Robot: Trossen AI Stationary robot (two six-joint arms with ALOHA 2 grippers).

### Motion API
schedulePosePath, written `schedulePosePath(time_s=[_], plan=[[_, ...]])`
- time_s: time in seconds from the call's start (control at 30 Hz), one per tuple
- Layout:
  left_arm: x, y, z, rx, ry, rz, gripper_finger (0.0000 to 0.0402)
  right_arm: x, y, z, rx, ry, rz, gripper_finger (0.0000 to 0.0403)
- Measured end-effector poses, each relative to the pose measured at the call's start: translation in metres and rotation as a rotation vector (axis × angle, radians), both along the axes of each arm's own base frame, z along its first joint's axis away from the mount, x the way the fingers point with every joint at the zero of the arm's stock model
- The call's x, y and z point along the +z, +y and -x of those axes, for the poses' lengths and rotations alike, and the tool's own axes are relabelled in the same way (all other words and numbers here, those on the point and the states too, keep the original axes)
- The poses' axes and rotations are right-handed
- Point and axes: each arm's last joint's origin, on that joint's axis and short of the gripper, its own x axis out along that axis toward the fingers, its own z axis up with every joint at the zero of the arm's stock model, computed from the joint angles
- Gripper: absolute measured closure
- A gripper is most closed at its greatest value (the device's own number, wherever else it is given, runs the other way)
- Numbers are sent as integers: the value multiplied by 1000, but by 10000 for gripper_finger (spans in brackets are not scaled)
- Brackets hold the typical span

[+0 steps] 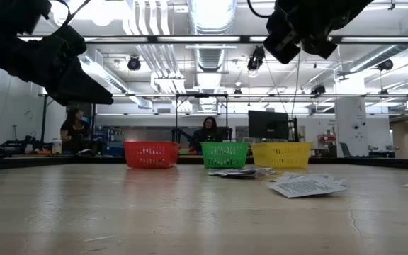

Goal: Pick & Place First Aid Supplies
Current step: Put the alcohol pad into the green basket

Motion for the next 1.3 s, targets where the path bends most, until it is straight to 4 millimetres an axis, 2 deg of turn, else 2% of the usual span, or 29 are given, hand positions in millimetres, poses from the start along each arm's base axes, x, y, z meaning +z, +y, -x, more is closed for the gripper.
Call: schedulePosePath(time_s=[0.1, 0.3, 0.37, 0.47, 0.57, 0.73, 0.87, 1.07, 1.17, 1.3], plan=[[0, 0, 0, 0, 0, 0, 268, 4, 0, -3, 10, -58, 19, 394], [0, 0, 0, 0, 1, -1, 268, 2, -1, -5, -16, -8, 22, 394], [0, 0, 0, -1, 2, -6, 268, 0, -4, -9, -140, 81, 93, 394], [0, 0, 0, 5, 8, -29, 268, -5, -10, -15, -439, 220, 265, 394], [0, 1, 0, 28, 10, -46, 268, -9, -18, -18, -691, 268, 464, 394], [0, 2, 1, 47, 10, -52, 268, -11, -28, -19, -925, 297, 720, 394], [0, 2, 1, 47, 10, -52, 268, -4, -36, -31, -946, 321, 804, 394], [0, 2, 1, 46, 10, -53, 268, 7, -59, -67, -902, 455, 1011, 394], [0, 2, 1, 46, 10, -52, 268, 5, -72, -83, -836, 536, 1047, 394], [0, 2, 1, 46, 10, -52, 268, -7, -88, -99, -762, 644, 1061, 394]])
